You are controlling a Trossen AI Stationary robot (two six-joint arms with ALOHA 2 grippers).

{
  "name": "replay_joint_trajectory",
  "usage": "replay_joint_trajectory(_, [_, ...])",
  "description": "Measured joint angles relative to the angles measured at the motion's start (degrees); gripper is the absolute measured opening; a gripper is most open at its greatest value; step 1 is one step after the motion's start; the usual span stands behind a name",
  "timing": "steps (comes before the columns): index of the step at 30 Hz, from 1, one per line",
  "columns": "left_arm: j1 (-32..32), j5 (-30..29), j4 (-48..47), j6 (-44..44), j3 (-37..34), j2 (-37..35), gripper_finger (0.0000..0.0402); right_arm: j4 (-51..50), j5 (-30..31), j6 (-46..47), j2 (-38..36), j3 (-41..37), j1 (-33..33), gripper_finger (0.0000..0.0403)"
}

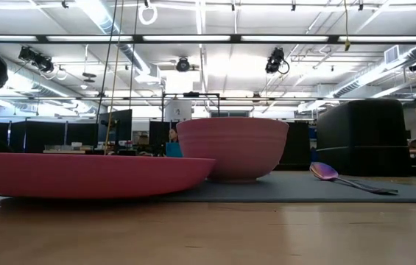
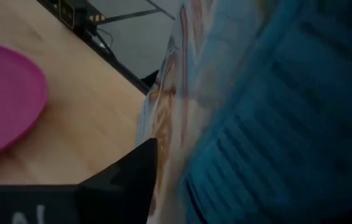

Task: Arrange a breakfast setting
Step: Pour the cereal from the blue cereal box into the pink bowl

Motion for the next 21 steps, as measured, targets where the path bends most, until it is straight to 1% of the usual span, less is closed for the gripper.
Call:
replay_joint_trajectory(8, [0.0,0.0,-5.7,-0.2,6.2,0.0,0.0201,-0.7,-3.5,-0.8,0.0,0.0,-1.4,0.0347])
replay_joint_trajectory(15, [0.0,-0.1,-6.5,3.3,12.4,0.0,0.0201,-0.7,-6.0,-1.1,0.0,0.0,-2.5,0.0347])
replay_joint_trajectory(21, [0.0,-0.2,-6.7,4.5,13.2,0.0,0.0201,-0.8,-6.4,-1.1,0.0,0.0,-3.0,0.0347])
